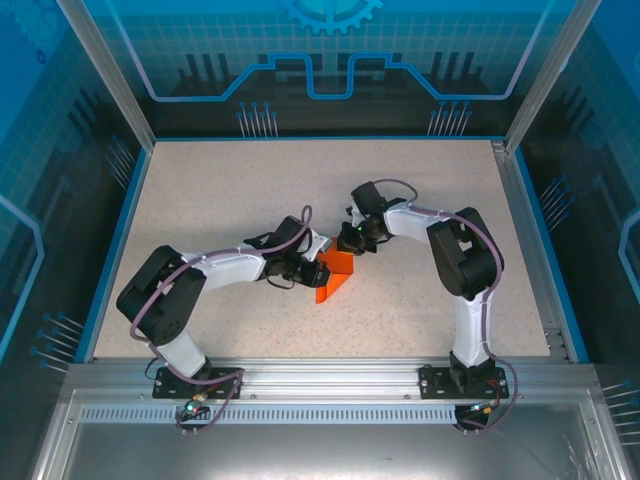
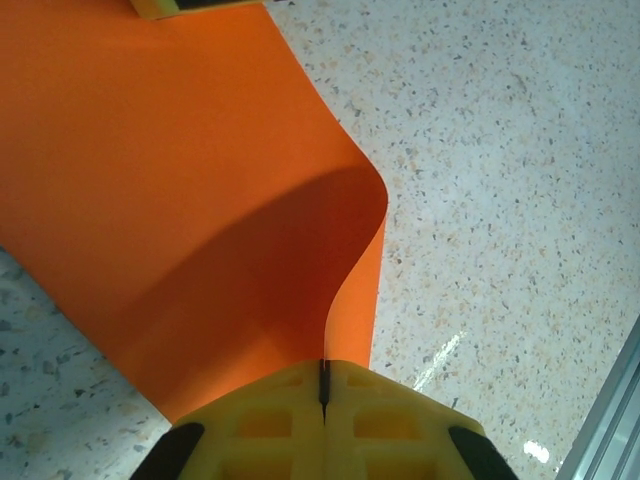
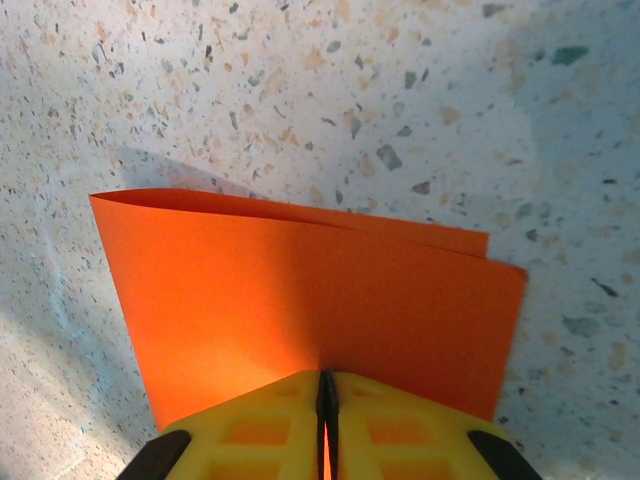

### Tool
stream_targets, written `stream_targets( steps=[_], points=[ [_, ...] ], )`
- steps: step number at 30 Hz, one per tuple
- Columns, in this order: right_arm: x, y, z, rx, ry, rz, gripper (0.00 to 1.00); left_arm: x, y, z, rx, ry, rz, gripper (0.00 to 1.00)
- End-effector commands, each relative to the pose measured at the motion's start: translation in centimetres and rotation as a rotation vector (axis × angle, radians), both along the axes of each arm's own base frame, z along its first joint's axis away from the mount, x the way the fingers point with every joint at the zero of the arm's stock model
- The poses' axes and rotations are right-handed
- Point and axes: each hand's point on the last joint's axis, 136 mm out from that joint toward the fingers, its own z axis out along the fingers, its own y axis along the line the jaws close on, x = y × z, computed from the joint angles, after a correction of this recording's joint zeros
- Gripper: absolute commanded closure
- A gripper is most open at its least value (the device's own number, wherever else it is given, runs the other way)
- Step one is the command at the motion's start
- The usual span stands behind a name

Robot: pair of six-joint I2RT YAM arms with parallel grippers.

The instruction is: Fold a paper plane with a square sheet of paper (pick it up from the middle)

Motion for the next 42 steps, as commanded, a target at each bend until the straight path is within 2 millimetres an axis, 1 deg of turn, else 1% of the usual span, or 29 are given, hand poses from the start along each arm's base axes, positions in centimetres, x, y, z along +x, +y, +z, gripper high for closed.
stream_targets(
  steps=[1,8,15,23,33,42],
  points=[
    [-1.6,-0.7,-2.0,-0.071,0.049,0.021,0.89,0.5,0.0,0.4,-0.003,0.013,-0.006,1.00],
    [-1.7,-0.8,-2.1,-0.076,0.052,0.018,0.88,1.3,0.5,-0.1,0.027,0.025,0.020,1.00],
    [-1.8,-0.8,-2.1,-0.078,0.054,0.018,0.88,2.1,1.8,-1.5,0.111,0.041,0.074,1.00],
    [-1.9,-0.8,-2.1,-0.082,0.054,0.018,0.88,2.8,2.2,-1.8,0.132,0.035,0.100,1.00],
    [-2.0,-0.9,-2.2,-0.084,0.059,0.018,0.87,2.9,2.8,-2.3,0.157,0.035,0.114,1.00],
    [-2.1,-0.9,-2.4,-0.087,0.067,0.017,0.87,2.9,2.8,-2.8,0.174,0.049,0.116,1.00]
  ],
)
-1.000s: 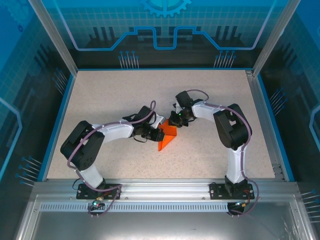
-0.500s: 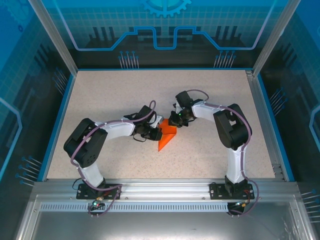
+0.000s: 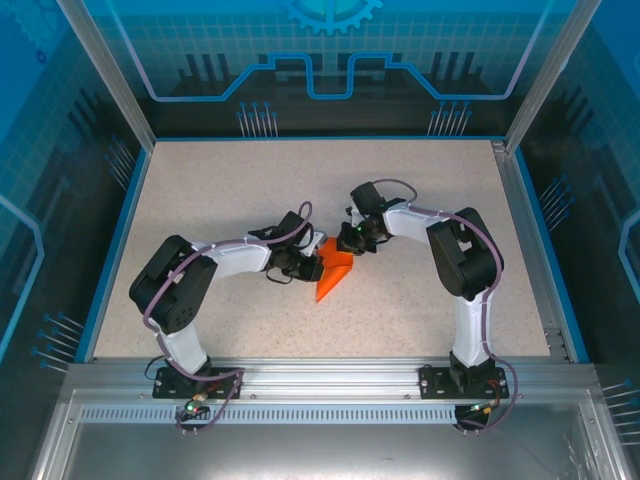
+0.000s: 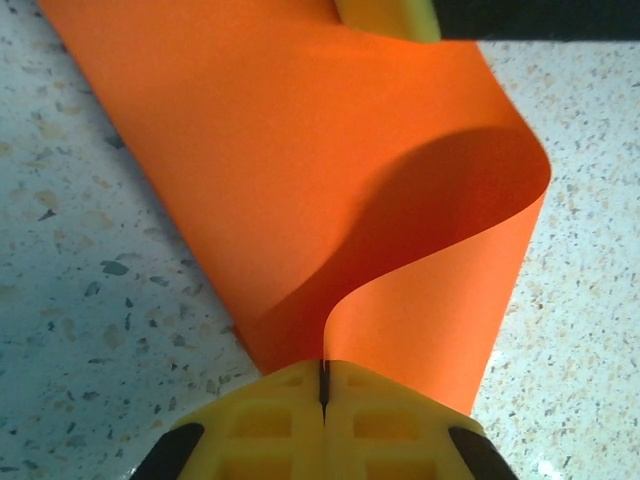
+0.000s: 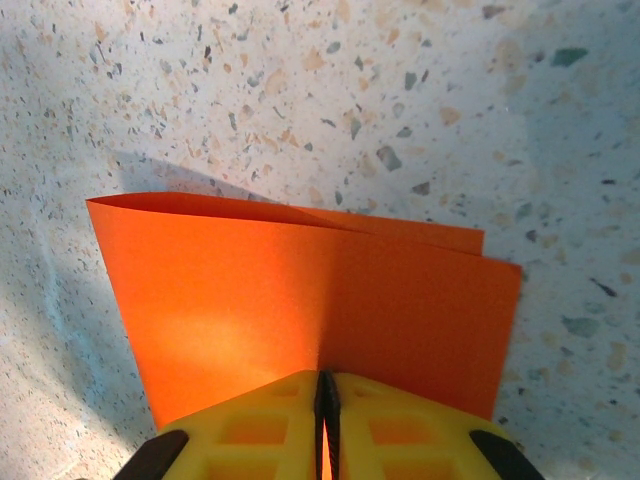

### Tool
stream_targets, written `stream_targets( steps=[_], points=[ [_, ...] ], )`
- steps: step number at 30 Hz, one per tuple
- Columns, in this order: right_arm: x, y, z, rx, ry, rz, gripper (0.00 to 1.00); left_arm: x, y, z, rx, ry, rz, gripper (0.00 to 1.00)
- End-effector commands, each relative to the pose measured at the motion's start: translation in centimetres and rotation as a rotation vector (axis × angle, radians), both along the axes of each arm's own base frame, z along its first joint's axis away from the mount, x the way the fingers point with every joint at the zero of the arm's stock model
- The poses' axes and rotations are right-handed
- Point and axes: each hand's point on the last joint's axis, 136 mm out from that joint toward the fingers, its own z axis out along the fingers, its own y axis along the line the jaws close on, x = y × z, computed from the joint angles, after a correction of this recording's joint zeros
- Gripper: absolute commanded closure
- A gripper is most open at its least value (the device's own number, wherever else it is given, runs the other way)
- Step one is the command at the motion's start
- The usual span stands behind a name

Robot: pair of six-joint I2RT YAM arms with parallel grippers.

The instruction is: Fold a paper plane with a square sheet of paper (pick it up from the middle)

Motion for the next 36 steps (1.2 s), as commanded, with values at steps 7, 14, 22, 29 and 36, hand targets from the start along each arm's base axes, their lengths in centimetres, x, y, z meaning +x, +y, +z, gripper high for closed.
stream_targets(
  steps=[7,14,22,29,36],
  points=[
    [-2.2,-0.8,-2.4,-0.077,0.075,0.016,0.87,0.7,0.5,0.0,0.020,0.003,0.024,1.00],
    [-2.1,-0.9,-2.4,-0.079,0.075,0.015,0.87,0.8,0.4,0.0,0.019,0.005,0.021,1.00],
    [-2.3,-0.8,-2.7,-0.081,0.081,0.018,0.87,0.7,0.6,-0.7,0.035,0.016,0.028,1.00],
    [-2.3,-0.9,-2.7,-0.086,0.082,0.017,0.87,0.7,0.6,-0.4,0.029,0.013,0.035,1.00],
    [-2.5,-1.0,-2.9,-0.093,0.084,0.019,0.87,1.0,0.7,0.5,0.018,-0.018,0.043,1.00]
  ],
)
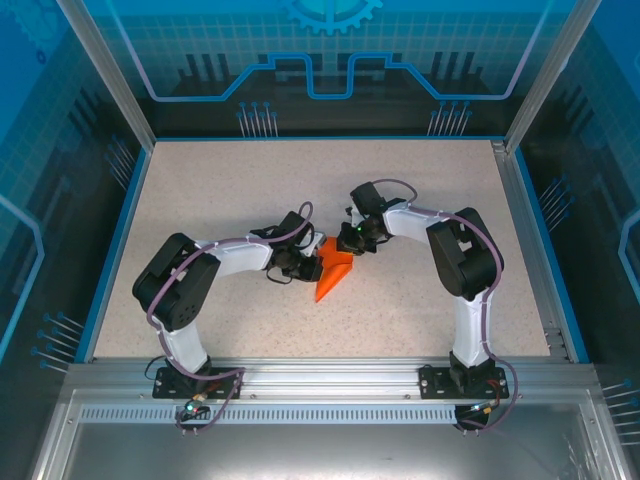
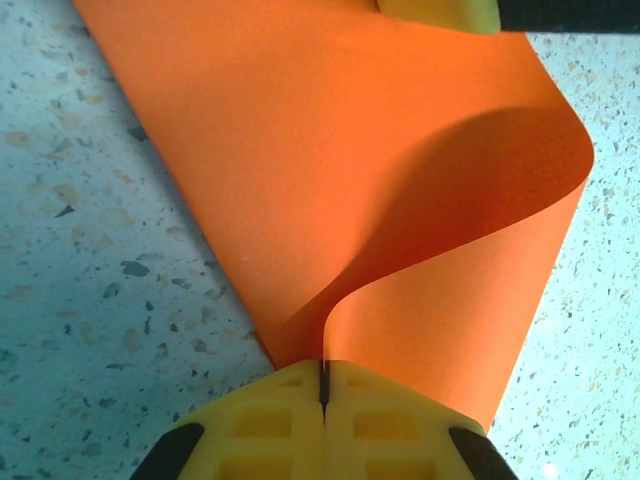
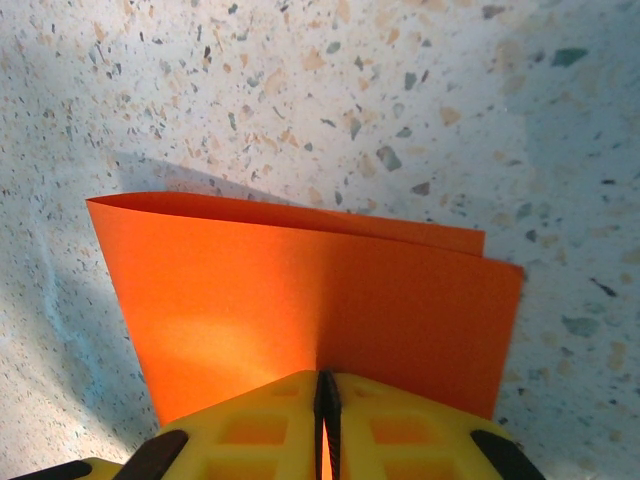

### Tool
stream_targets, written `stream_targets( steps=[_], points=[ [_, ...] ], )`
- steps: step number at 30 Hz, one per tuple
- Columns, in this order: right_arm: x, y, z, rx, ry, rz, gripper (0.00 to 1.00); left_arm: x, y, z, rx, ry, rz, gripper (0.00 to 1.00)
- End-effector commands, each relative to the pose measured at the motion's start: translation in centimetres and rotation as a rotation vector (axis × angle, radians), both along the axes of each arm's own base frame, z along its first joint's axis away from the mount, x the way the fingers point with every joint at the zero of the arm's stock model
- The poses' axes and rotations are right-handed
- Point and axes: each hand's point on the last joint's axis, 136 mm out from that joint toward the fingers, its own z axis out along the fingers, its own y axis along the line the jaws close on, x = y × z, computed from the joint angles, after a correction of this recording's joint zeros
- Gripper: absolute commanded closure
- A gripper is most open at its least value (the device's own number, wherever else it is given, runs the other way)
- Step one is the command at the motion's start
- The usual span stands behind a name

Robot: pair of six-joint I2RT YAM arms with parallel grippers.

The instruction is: Fold a paper plane with a square sheet of paper (pick it up from the middle)

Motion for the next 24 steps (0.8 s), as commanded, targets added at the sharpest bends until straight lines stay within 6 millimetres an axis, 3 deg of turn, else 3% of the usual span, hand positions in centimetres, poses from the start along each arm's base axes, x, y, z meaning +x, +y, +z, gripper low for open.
stream_targets(
  steps=[1,12,24],
  points=[
    [-2.49,-1.06,-2.86,-0.092,0.086,0.019,0.87,0.78,0.34,1.16,-0.008,-0.035,0.029,1.00],
    [-2.56,-1.14,-2.96,-0.096,0.087,0.017,0.87,0.64,0.53,0.89,-0.003,-0.028,0.039,1.00],
    [-2.78,-1.43,-3.11,-0.106,0.090,0.016,0.86,1.16,0.87,1.88,-0.004,-0.079,0.066,1.00]
  ],
)
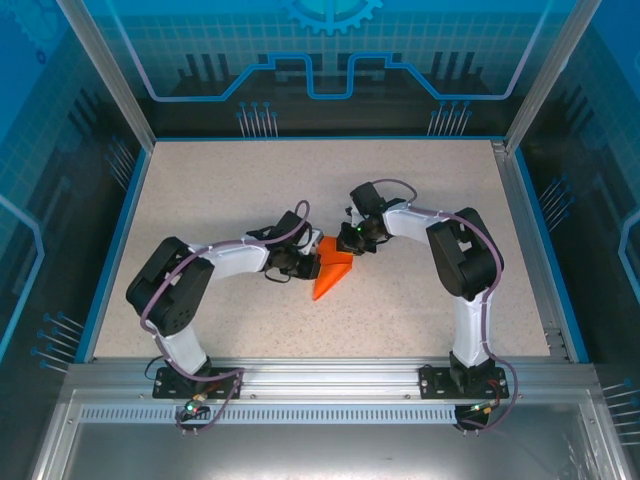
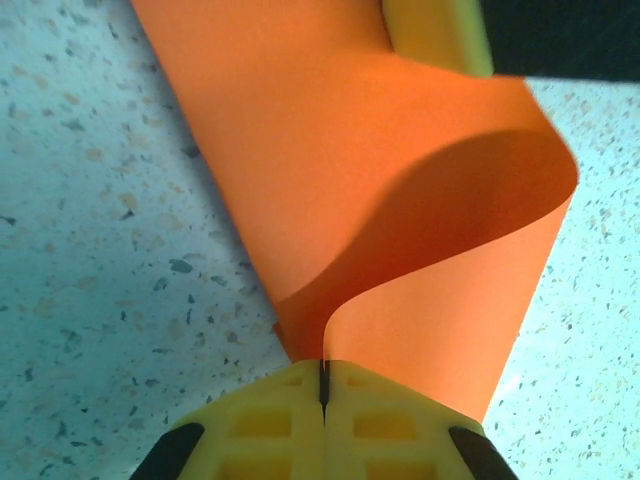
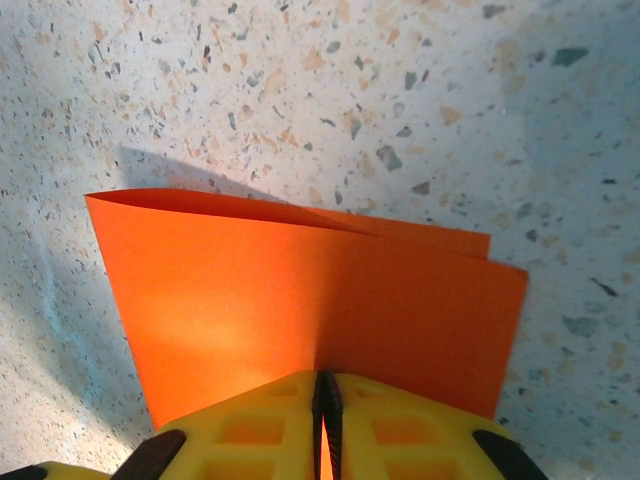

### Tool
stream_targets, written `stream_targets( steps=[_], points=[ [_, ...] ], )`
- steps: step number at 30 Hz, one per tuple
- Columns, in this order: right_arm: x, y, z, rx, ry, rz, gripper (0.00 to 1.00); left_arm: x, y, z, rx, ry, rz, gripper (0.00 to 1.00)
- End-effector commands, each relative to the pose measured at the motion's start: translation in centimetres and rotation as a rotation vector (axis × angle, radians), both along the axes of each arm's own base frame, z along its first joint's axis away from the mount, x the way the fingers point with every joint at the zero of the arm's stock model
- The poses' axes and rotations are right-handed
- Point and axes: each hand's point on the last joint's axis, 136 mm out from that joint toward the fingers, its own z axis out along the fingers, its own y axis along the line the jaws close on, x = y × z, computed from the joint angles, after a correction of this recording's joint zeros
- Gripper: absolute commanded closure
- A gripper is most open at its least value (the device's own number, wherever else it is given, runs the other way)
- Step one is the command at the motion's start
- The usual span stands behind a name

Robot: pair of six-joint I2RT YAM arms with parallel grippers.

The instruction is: Fold a paper plane with a square sheet of paper (pick it up from the middle)

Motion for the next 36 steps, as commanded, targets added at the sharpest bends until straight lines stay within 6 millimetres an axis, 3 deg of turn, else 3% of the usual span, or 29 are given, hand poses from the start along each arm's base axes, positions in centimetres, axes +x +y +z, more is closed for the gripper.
stream_targets(
  steps=[1,16,28,36],
  points=[
    [-2.8,-1.4,-3.1,-0.103,0.091,0.017,0.86,0.6,0.2,0.9,-0.014,-0.026,0.022,1.00],
    [-2.6,-1.5,-2.9,-0.107,0.088,0.015,0.85,-0.3,0.1,-1.1,0.000,0.060,0.009,1.00],
    [-2.8,-1.6,-3.1,-0.106,0.095,0.010,0.84,-0.4,-0.9,0.1,-0.051,0.053,-0.024,1.00],
    [-2.9,-1.6,-3.2,-0.107,0.100,0.012,0.84,-0.5,-0.9,-0.6,-0.047,0.071,-0.026,1.00]
  ],
)
